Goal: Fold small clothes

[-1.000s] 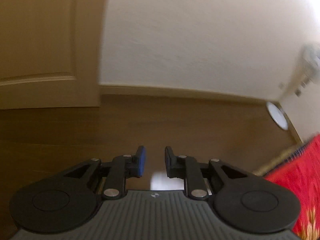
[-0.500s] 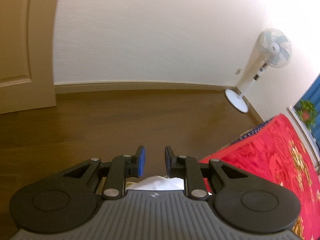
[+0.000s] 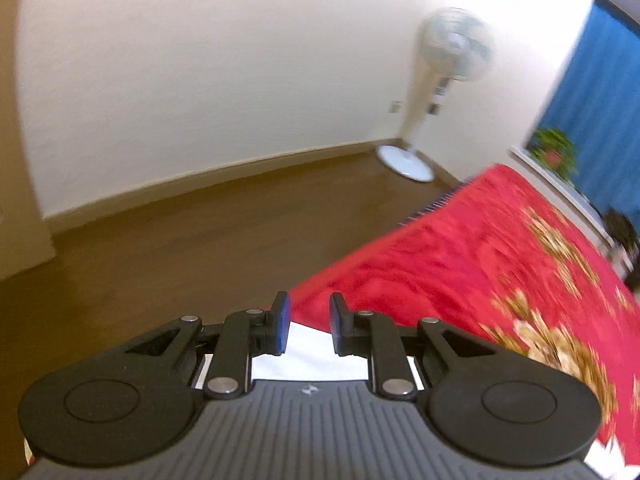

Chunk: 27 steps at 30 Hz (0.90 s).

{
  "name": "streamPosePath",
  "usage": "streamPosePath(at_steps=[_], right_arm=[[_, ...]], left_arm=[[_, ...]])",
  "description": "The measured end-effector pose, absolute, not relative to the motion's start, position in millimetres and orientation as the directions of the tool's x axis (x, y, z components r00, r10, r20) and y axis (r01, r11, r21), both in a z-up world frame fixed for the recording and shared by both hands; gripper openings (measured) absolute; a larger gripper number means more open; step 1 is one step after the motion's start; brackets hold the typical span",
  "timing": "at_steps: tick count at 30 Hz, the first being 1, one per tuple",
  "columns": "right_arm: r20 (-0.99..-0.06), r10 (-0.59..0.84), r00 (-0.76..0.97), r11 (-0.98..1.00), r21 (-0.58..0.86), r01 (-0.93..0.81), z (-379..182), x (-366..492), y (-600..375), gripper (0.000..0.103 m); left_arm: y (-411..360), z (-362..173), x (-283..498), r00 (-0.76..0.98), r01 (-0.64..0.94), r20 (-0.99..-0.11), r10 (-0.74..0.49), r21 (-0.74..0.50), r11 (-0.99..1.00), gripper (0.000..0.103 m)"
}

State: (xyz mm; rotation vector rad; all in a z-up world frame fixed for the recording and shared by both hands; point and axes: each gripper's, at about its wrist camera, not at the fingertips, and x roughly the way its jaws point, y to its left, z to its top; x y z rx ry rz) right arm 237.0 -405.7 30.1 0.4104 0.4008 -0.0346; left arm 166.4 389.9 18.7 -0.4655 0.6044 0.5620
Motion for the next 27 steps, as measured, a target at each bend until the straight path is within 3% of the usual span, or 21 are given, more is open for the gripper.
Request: streamPosePath(at_steps=[2, 3, 6, 10, 15, 17, 19, 23, 27], right_arm=[[-0.417, -0.125, 0.900, 0.848, 0.426, 0.315, 3, 219, -493, 0.005], [-0.479, -0.216, 0.851, 0.778, 0.442, 0.447, -17, 213, -534, 0.005], [-0.573, -0.361, 0.735, 0.603, 0.458, 0.653, -69, 186, -622, 0.005], [-0.597, -0.309, 0.740, 0.568, 0.509, 0.647, -102, 174, -666, 0.004], [-0.442, -0.371, 0.817, 0.542, 0.611, 0.577, -81, 151, -689, 0.004], [-0.421, -0.413, 0.808, 0.491, 0.644, 0.587, -80, 140, -699, 0.003], [-0.478, -0.430, 0.766, 0.505, 0.576, 0.643, -89, 148, -700, 0.003], [-0.625, -0.354, 0.696, 0.450, 0.538, 0.712, -122, 151, -700, 0.008], [-0.595, -0.337, 0.730, 0.426, 0.595, 0.682, -124, 143, -699, 0.015]], left_arm=[[365, 25, 165, 0.713, -0.553, -0.616, 0.334, -0.202, 0.808, 0.021], [355, 28, 165, 0.717, -0.533, -0.618, 0.323, -0.187, 0.825, 0.021], [323, 39, 160, 0.733, -0.456, -0.639, 0.232, -0.209, 0.865, 0.021], [268, 31, 146, 0.768, -0.271, -0.633, 0.096, -0.187, 0.944, 0.022], [227, -14, 154, 0.712, -0.190, -0.702, -0.025, -0.227, 0.955, 0.021], [214, -19, 163, 0.713, -0.148, -0.700, -0.019, -0.178, 0.973, 0.022], [203, -24, 167, 0.704, -0.125, -0.710, -0.002, -0.126, 0.984, 0.022], [202, -30, 176, 0.666, -0.095, -0.738, -0.104, -0.222, 0.970, 0.028], [191, -37, 180, 0.641, -0.039, -0.755, -0.140, -0.215, 0.976, 0.034]])
